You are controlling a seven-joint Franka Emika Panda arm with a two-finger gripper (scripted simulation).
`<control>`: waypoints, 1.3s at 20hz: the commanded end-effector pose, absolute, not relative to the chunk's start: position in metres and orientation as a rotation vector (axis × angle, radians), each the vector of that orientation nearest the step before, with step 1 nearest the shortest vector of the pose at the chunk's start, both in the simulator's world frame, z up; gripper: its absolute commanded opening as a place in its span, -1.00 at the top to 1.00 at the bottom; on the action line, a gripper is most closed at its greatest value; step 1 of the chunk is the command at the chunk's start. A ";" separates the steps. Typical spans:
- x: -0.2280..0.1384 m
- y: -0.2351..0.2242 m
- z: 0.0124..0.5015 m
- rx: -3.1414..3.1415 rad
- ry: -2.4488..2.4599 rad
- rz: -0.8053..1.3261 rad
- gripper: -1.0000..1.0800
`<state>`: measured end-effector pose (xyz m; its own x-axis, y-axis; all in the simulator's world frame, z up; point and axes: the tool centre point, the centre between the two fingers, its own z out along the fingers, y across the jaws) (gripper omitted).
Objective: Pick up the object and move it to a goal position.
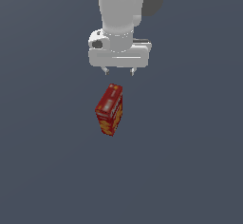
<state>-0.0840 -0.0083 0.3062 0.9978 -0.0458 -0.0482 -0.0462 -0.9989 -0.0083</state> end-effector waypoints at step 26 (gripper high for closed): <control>-0.059 -0.039 0.275 -3.133 0.317 0.036 -0.92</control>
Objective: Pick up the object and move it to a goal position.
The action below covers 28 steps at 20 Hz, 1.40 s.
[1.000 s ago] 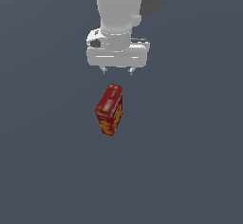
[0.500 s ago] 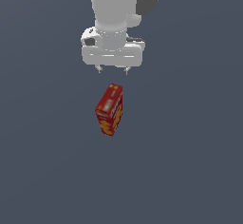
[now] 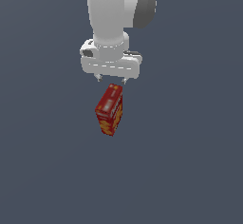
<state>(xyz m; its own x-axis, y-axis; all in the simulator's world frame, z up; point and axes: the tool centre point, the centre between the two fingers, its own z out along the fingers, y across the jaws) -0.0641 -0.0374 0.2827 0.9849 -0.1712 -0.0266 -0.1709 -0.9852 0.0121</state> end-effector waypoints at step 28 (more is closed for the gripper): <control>-0.040 -0.047 0.197 3.096 -0.529 0.000 -0.92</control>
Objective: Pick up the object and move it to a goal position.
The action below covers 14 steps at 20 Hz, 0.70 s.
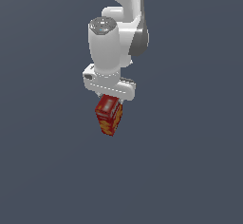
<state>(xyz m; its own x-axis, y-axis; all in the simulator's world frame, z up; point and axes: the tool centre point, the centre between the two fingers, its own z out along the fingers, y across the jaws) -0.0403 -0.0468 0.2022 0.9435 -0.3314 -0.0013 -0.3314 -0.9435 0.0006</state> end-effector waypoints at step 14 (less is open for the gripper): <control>-0.039 -0.047 0.192 3.096 -0.530 0.000 1.00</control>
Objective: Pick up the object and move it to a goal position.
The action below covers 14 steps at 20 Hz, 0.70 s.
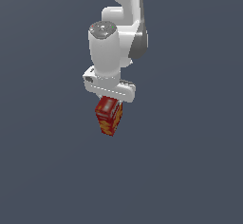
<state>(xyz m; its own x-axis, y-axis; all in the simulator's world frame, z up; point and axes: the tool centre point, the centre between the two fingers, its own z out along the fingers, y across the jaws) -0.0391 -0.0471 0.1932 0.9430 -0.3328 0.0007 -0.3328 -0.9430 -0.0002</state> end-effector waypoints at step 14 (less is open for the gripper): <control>-0.052 -0.042 0.239 -3.097 0.530 -0.001 1.00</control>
